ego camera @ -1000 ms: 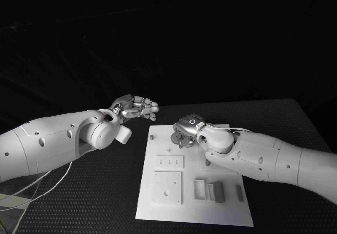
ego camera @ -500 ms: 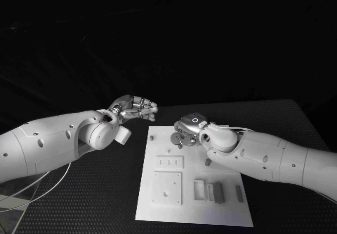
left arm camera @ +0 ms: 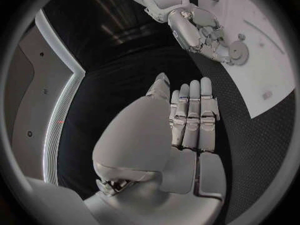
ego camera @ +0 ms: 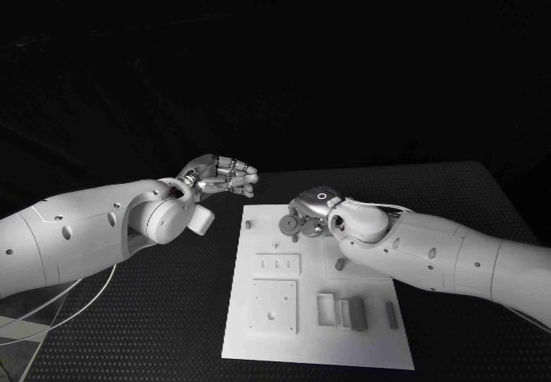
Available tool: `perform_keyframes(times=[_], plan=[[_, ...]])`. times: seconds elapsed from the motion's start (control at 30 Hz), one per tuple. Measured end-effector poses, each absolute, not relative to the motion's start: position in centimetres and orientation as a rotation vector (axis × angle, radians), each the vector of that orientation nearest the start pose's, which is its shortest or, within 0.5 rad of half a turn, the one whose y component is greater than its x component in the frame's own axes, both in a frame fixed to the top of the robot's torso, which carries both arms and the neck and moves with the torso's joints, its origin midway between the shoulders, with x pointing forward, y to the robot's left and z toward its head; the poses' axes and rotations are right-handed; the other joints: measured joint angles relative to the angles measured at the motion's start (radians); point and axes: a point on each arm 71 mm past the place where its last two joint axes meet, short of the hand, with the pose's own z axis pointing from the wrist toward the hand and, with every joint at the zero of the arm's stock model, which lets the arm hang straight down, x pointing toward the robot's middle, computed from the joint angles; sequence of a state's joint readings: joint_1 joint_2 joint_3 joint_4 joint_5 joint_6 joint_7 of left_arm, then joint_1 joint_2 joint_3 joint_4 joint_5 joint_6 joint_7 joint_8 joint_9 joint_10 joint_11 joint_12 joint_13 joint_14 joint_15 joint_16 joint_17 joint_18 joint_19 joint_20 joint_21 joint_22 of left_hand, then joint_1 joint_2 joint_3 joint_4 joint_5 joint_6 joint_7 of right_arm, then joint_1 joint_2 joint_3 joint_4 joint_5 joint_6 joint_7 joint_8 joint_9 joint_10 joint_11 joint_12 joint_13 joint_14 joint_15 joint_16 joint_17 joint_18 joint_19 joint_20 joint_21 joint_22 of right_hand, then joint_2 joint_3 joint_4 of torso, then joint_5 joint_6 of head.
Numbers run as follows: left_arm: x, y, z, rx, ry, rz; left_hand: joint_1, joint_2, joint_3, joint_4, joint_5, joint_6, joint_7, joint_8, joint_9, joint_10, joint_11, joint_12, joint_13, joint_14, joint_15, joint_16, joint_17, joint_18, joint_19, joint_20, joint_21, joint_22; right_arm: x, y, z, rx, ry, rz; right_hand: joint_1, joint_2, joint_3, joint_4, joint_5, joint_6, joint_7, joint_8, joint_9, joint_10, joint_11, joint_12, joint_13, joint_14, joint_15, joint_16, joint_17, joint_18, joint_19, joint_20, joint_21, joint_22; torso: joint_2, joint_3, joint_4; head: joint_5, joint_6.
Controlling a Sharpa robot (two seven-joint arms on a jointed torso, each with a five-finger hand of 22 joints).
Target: Assemble the parts on the task board
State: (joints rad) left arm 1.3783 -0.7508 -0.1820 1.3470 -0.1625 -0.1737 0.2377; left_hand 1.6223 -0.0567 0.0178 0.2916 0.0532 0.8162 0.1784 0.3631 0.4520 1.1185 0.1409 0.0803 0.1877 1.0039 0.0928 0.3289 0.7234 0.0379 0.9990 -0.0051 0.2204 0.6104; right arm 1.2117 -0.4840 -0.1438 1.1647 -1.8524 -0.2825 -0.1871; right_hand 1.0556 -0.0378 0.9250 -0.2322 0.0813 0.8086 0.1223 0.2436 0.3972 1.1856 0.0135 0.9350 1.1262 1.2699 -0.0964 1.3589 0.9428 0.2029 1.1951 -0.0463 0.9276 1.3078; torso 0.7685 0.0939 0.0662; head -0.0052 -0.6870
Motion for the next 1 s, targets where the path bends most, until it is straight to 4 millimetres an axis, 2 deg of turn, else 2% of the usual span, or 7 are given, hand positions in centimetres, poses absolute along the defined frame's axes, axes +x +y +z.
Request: perform_keyframes(times=[0.1, 0.23, 0.47, 0.53, 0.7, 0.73, 1.0], plan=[[53.1, 20.8, -15.6, -0.857, 1.656, -1.401, 0.0, 0.0, 0.0, 0.0, 0.0, 0.0, 0.0, 0.0, 0.0, 0.0, 0.0, 0.0, 0.0, 0.0, 0.0, 0.0, 0.001, 0.0, 0.0, 0.0, 0.0, 0.0, 52.8, -11.3, -23.0, -0.575, 1.603, 0.357, -0.04, 0.005, 0.066, -0.008, -0.001, -0.002, 0.001, 0.0, 0.001, -0.003, -0.003, 0.004, 0.002, 0.0, 0.0, 0.0, 0.0, 0.003, 0.002, 0.002, 0.009, 0.0, 0.0, -0.0001, 0.0006, 0.0, 0.0], [53.1, 20.8, -15.6, -0.857, 1.656, -1.401, 0.0, 0.0, 0.0, 0.0, 0.0, 0.0, 0.0, 0.0, 0.0, 0.0, 0.0, 0.0, 0.0, 0.0, 0.0, 0.0, 0.001, 0.0, 0.0, 0.0, 0.0, 0.0, 52.8, -11.3, -23.0, -0.575, 1.615, 0.36, -0.056, 0.012, 0.091, -0.012, -0.004, -0.002, 0.001, 0.0, 0.004, -0.003, -0.003, 0.007, 0.002, 0.0, 0.0, 0.0, 0.0, 0.003, 0.002, 0.002, 0.011, 0.0, 0.0, -0.0002, 0.0007, 0.0, -0.001], [53.1, 20.8, -15.6, -0.858, 1.656, -1.401, 0.0, 0.0, 0.0, 0.0, 0.0, 0.0, 0.0, 0.0, -0.001, 0.0, 0.0, -0.004, 0.0, 0.0, 0.0, 0.0, 0.001, -0.001, 0.0, 0.0, 0.0, 0.0, 53.0, -11.4, -22.9, -0.577, 1.632, 0.366, -0.07, 0.018, 0.106, -0.019, -0.005, -0.006, 0.001, 0.006, 0.007, -0.003, -0.003, 0.008, 0.003, 0.0, 0.0, 0.004, 0.001, 0.003, 0.002, 0.001, 0.017, 0.0, 0.0, -0.0007, 0.0, 0.002, -0.002], [53.1, 20.8, -15.6, -0.858, 1.656, -1.401, 0.0, 0.0, 0.0, 0.0, 0.0, 0.0, 0.0, 0.0, -0.001, 0.0, 0.0, -0.004, 0.0, 0.0, 0.0, 0.0, 0.001, -0.001, 0.0, 0.0, 0.0, 0.0, 52.9, -11.6, -22.9, -0.576, 1.634, 0.369, -0.073, 0.015, 0.109, -0.022, -0.005, -0.004, -0.005, 0.012, 0.011, -0.003, -0.003, 0.008, 0.004, 0.0, 0.0, 0.004, 0.001, 0.003, 0.004, -0.001, 0.017, 0.0, 0.0, -0.0007, -0.0002, 0.002, -0.002], [53.2, 20.9, -15.6, -0.859, 1.655, -1.4, 0.0, 0.0, 0.0, 0.0, 0.0, 0.0, 0.0, 0.0, -0.001, 0.0, 0.0, -0.004, 0.001, 0.0, 0.0, -0.004, 0.002, 0.002, 0.0, 0.0, 0.0, 0.0, 52.9, -12.1, -23.0, -0.575, 1.644, 0.365, -0.081, 0.016, 0.114, -0.022, -0.005, 0.009, 0.002, 0.02, 0.015, -0.003, -0.003, 0.008, 0.004, 0.0, 0.0, 0.008, 0.002, 0.003, 0.007, 0.0, 0.021, 0.0, 0.0, -0.0007, -0.0006, 0.002, -0.003], [53.2, 20.9, -15.6, -0.859, 1.655, -1.399, 0.0, 0.0, 0.0, 0.0, 0.0, 0.0, 0.0, 0.0, -0.001, 0.0, 0.0, -0.004, 0.001, 0.0, 0.0, -0.004, 0.002, 0.008, 0.0, 0.0, 0.0, 0.0, 52.9, -12.3, -23.2, -0.576, 1.653, 0.358, -0.081, 0.016, 0.117, -0.024, -0.005, 0.009, 0.002, 0.02, 0.015, -0.003, -0.003, 0.011, 0.004, 0.0, 0.0, 0.008, 0.002, 0.003, 0.007, 0.0, 0.021, 0.0, 0.0, -0.0007, -0.0006, 0.002, -0.003], [53.2, 20.9, -15.6, -0.859, 1.655, -1.399, 0.0, 0.0, 0.0, 0.0, 0.0, 0.0, 0.0, 0.0, -0.001, 0.0, 0.0, -0.004, 0.001, 0.0, 0.0, -0.004, 0.002, 0.009, 0.0, 0.0, 0.0, 0.0, 52.9, -13.2, -23.3, -0.57, 1.664, 0.343, -0.085, 0.019, 0.12, -0.027, -0.005, 0.016, 0.002, 0.029, 0.02, -0.003, -0.003, 0.012, 0.005, 0.0, 0.0, 0.008, 0.002, 0.003, 0.007, 0.0, 0.021, 0.0, 0.0, 0.0, -0.0006, 0.002, -0.005]])
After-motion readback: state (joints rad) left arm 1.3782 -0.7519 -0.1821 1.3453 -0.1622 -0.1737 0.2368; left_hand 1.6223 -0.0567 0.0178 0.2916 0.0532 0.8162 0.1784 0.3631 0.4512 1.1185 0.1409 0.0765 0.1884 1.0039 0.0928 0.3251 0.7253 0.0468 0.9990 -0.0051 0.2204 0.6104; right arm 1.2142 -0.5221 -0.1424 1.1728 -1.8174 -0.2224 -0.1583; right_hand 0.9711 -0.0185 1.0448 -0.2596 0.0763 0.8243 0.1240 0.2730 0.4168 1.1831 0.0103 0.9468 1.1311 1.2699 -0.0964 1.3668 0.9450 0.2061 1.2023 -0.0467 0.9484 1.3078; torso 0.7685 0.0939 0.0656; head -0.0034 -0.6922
